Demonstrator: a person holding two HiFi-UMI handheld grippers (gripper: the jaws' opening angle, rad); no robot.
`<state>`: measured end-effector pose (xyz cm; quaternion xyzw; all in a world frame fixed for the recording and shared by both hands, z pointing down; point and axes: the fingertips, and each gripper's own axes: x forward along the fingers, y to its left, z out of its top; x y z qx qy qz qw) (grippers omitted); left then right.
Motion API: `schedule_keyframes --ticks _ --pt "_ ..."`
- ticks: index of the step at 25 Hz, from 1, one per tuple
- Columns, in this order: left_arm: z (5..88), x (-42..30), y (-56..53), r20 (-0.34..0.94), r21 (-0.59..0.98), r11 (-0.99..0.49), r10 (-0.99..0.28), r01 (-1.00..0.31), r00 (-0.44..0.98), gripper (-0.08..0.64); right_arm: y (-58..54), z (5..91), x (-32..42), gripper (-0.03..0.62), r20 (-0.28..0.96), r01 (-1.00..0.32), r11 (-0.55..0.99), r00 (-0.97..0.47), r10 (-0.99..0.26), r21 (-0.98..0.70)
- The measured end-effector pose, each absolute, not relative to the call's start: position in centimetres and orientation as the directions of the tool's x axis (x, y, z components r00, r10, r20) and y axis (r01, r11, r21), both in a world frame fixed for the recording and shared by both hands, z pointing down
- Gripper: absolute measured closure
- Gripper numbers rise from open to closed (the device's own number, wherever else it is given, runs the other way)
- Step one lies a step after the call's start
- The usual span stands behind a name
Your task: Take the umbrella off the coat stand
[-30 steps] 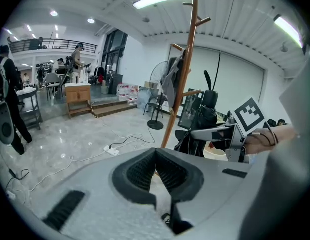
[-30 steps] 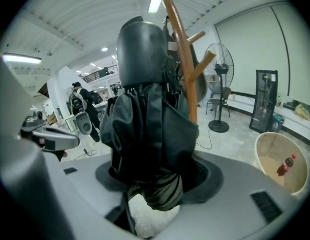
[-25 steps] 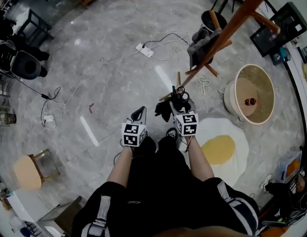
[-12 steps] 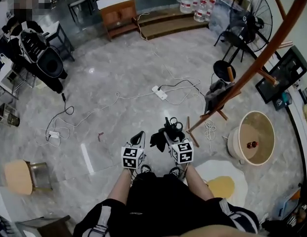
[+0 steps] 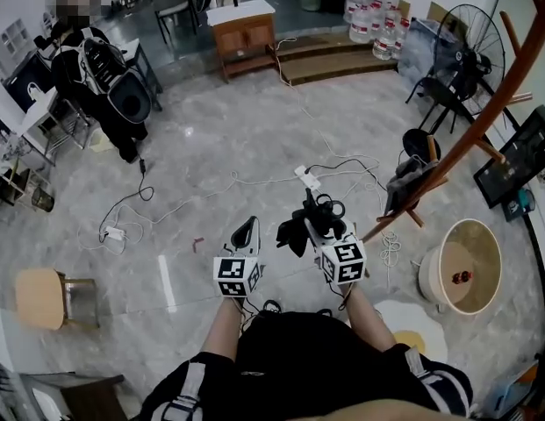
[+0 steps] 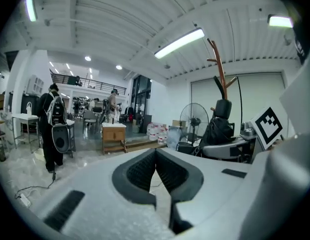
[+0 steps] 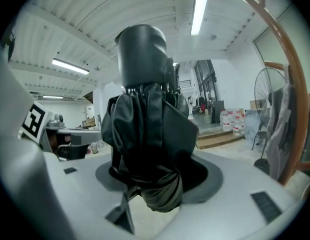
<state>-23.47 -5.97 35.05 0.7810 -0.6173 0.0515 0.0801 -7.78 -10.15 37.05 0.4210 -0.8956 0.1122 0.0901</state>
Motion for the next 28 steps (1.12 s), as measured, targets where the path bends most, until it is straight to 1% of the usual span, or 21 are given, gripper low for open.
schedule_keyframes --ticks 4,8,18,28 --pt "31.8 -24.0 -5.5 0.106 0.016 -0.202 -0.973 -0.979 0.203 0.557 -10.0 34.7 -8.2 0.341 0.21 -0.758 0.645 -0.65 -0.731 -0.1" --pt "30.6 -23.7 -5.1 0.074 0.004 -0.2 -0.977 -0.98 0.199 0.558 -9.7 33.3 -8.5 0.341 0.184 -0.75 0.657 -0.657 -0.731 -0.071" --pt "30.6 -23.2 -4.4 0.076 -0.003 -0.202 -0.977 -0.979 0.201 0.557 -9.1 32.1 -8.0 0.341 0.147 -0.743 0.664 -0.668 -0.729 -0.082" --pt "30.6 -22.3 -4.2 0.075 -0.001 -0.233 -0.97 -0.972 0.233 0.557 -8.3 32.2 -7.6 0.342 0.145 -0.759 0.65 -0.649 -0.747 -0.049"
